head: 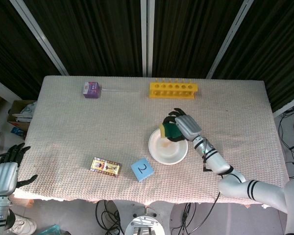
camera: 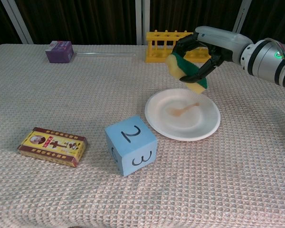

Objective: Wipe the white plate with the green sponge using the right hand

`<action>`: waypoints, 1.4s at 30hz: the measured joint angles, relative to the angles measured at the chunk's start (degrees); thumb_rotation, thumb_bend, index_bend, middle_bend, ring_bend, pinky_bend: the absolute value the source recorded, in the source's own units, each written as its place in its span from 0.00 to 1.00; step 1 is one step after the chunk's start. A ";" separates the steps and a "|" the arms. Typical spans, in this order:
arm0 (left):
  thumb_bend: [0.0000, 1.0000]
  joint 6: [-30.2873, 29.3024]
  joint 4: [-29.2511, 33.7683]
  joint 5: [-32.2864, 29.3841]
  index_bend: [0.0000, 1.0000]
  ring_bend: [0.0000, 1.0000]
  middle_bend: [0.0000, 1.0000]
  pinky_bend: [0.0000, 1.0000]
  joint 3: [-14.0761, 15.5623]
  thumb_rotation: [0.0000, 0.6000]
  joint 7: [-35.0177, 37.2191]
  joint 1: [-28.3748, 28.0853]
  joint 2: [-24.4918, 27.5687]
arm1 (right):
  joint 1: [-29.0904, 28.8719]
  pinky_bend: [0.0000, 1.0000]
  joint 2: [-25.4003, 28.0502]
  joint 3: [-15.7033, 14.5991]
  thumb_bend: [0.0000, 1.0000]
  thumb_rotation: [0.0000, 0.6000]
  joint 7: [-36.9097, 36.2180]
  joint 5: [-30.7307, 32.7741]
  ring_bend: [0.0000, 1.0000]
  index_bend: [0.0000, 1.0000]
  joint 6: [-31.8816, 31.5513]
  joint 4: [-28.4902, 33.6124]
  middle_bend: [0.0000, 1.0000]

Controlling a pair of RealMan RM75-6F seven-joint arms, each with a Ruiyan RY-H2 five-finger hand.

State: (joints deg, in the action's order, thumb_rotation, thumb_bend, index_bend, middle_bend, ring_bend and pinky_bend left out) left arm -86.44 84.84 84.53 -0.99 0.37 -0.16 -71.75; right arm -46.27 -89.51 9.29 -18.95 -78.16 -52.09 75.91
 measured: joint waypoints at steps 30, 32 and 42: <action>0.00 0.68 -1.34 -1.06 0.15 0.08 0.08 0.22 0.35 1.00 1.72 0.78 -0.24 | 0.03 0.08 -17.16 -6.07 0.31 1.00 -16.88 -12.84 0.21 0.53 -6.70 -27.23 0.43; 0.00 0.72 -1.33 -0.92 0.15 0.08 0.08 0.22 0.38 1.00 1.69 0.74 -0.20 | 0.64 0.08 -17.21 -6.54 0.31 1.00 -17.47 -12.88 0.21 0.53 -7.18 -28.55 0.43; 0.00 0.69 -1.48 -0.82 0.15 0.09 0.08 0.22 0.25 1.00 1.87 0.65 -0.37 | 2.51 0.08 -14.41 -7.09 0.31 1.00 -18.32 -12.91 0.21 0.53 -9.81 -26.96 0.43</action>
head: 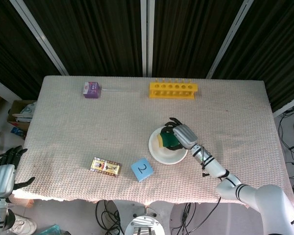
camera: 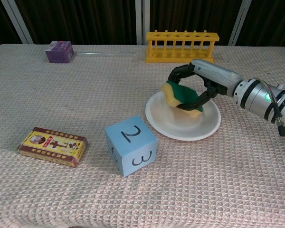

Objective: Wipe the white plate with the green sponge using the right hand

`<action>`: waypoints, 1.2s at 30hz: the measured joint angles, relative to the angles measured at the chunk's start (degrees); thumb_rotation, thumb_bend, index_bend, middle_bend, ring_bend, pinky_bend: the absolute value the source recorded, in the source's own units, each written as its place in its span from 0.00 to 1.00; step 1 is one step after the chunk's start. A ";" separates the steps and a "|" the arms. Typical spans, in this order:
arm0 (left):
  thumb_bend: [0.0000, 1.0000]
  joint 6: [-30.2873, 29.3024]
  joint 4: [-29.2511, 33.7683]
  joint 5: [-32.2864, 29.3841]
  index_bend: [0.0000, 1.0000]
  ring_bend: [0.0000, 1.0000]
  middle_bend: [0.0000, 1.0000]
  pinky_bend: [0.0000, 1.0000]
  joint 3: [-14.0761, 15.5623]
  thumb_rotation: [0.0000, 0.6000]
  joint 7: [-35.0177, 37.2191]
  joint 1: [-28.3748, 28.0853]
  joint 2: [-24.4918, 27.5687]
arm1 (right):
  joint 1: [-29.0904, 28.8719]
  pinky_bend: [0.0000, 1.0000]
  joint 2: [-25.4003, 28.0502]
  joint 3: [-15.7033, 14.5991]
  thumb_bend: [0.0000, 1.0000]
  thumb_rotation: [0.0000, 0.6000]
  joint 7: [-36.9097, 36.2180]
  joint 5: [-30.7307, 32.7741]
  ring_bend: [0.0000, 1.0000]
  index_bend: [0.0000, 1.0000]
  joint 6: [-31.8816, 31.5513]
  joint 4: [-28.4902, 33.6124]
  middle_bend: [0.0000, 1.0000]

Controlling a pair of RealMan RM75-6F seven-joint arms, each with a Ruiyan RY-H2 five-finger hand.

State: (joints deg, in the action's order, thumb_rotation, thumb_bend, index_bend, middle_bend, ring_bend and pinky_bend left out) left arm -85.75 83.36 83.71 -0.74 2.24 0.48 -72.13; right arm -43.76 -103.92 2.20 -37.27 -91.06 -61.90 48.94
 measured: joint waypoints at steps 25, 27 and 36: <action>0.00 0.14 0.82 0.04 0.15 0.09 0.08 0.22 0.04 1.00 -0.62 -0.04 0.49 | 1.60 0.08 -0.31 -0.46 0.32 1.00 -1.70 0.50 0.21 0.53 -0.86 -2.12 0.43; 0.00 0.13 0.97 -0.11 0.15 0.09 0.08 0.22 -0.02 1.00 -0.70 -0.03 0.51 | 1.72 0.08 -0.14 -0.35 0.32 1.00 -2.02 0.37 0.21 0.53 -1.60 -1.90 0.43; 0.00 0.34 1.15 0.02 0.15 0.08 0.08 0.22 -0.04 1.00 -0.92 -0.23 0.52 | 2.22 0.08 -0.43 -0.49 0.32 1.00 -2.38 0.52 0.22 0.53 -1.28 -2.39 0.43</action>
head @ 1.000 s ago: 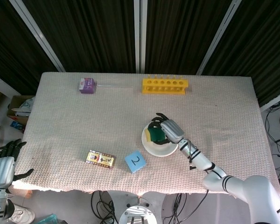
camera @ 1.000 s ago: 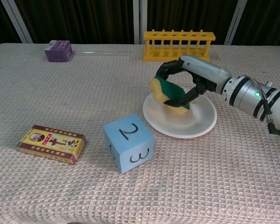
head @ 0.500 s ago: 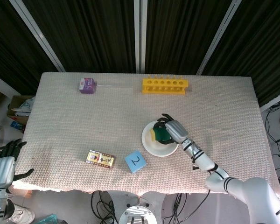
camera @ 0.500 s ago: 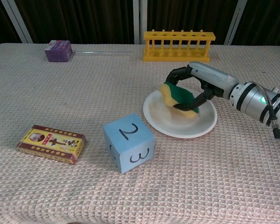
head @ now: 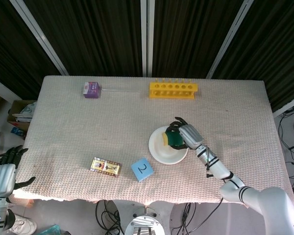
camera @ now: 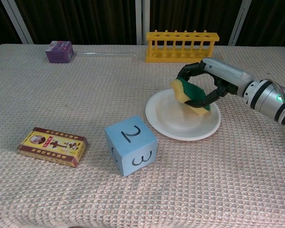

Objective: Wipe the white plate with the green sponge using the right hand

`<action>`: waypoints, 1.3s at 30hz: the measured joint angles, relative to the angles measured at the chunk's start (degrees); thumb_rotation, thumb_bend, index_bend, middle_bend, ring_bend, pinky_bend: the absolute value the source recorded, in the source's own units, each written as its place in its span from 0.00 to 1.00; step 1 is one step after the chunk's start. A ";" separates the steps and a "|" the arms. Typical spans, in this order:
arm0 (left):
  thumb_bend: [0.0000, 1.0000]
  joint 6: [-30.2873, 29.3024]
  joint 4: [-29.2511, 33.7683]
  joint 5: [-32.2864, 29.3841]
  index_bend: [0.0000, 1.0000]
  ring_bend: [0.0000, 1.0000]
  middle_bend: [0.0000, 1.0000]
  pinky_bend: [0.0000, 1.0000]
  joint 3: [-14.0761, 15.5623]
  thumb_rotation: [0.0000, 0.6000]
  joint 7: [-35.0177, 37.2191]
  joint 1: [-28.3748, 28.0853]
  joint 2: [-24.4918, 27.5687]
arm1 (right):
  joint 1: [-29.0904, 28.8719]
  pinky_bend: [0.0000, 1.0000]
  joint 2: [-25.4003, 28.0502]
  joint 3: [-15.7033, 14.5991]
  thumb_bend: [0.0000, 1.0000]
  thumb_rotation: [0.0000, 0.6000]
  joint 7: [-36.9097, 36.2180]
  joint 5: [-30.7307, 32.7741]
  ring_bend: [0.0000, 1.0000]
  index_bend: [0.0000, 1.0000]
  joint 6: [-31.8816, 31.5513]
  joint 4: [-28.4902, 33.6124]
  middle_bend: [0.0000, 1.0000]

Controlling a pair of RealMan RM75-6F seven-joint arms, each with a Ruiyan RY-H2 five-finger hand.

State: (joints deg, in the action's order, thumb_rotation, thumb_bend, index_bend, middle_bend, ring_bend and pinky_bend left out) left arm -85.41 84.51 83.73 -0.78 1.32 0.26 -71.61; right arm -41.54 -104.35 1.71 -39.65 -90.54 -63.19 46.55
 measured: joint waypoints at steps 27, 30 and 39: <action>0.00 -0.42 -0.56 0.08 0.15 0.09 0.08 0.22 0.18 1.00 0.53 0.38 0.12 | -4.91 0.08 -12.55 2.01 0.32 1.00 -5.70 -0.93 0.22 0.53 0.33 -8.85 0.43; 0.00 -0.45 -0.46 0.14 0.15 0.09 0.08 0.22 0.21 1.00 0.51 0.39 0.15 | -4.64 0.08 -12.64 1.43 0.32 1.00 -6.06 -1.29 0.22 0.53 -0.21 -9.28 0.43; 0.00 -0.10 -0.15 0.14 0.15 0.08 0.08 0.21 0.14 1.00 0.19 0.13 0.10 | -1.41 0.08 -9.88 -0.18 0.32 1.00 -6.14 -1.14 0.23 0.53 -1.52 -9.94 0.43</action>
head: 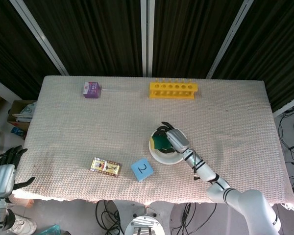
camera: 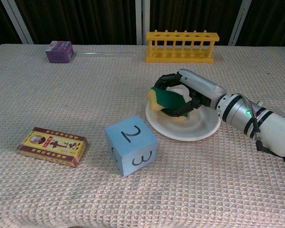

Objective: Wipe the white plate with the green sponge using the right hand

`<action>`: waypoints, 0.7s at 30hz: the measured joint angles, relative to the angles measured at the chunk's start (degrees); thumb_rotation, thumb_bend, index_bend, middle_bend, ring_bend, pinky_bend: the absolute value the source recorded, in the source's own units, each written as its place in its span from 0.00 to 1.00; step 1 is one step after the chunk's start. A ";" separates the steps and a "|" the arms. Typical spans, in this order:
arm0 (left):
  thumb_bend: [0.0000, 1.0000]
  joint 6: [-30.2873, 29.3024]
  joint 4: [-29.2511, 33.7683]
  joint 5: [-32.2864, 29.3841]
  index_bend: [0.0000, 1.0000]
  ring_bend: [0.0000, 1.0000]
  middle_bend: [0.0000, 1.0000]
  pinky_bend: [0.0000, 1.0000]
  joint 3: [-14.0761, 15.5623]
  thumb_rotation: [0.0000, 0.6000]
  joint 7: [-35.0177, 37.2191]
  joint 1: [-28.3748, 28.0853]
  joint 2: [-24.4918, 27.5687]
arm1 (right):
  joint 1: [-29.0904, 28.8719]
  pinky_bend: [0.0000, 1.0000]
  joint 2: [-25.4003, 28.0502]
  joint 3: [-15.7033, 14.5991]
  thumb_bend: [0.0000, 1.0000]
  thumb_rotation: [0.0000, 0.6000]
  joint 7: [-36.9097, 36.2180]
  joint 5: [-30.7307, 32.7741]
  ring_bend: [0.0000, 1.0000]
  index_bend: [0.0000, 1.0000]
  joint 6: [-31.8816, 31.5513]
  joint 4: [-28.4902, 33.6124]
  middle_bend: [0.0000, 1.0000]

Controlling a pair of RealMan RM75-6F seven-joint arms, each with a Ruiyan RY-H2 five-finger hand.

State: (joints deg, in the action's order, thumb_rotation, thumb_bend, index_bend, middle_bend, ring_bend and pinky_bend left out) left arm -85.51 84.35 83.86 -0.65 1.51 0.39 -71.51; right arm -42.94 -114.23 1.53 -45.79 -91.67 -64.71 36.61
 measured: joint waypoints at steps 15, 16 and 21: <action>0.00 0.23 0.63 -0.04 0.15 0.09 0.08 0.21 -0.19 1.00 -0.56 -0.36 0.09 | 2.58 0.08 2.71 -1.32 0.32 1.00 -0.76 0.05 0.23 0.53 -0.46 0.07 0.43; 0.00 0.27 0.67 0.01 0.15 0.09 0.08 0.21 -0.16 1.00 -0.56 -0.40 0.05 | 2.59 0.08 2.73 -1.54 0.32 1.00 -0.73 -0.25 0.23 0.53 -0.65 0.37 0.43; 0.00 0.25 0.57 -0.03 0.15 0.09 0.08 0.21 -0.16 1.00 -0.55 -0.39 0.06 | 2.21 0.08 2.52 -2.26 0.32 1.00 -0.26 -1.58 0.23 0.53 -1.42 2.07 0.43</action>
State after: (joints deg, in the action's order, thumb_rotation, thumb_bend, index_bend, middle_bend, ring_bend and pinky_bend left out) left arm -85.26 84.92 83.83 -0.81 0.97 0.00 -71.45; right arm -40.74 -111.71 -0.73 -46.05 -93.26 -66.13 38.68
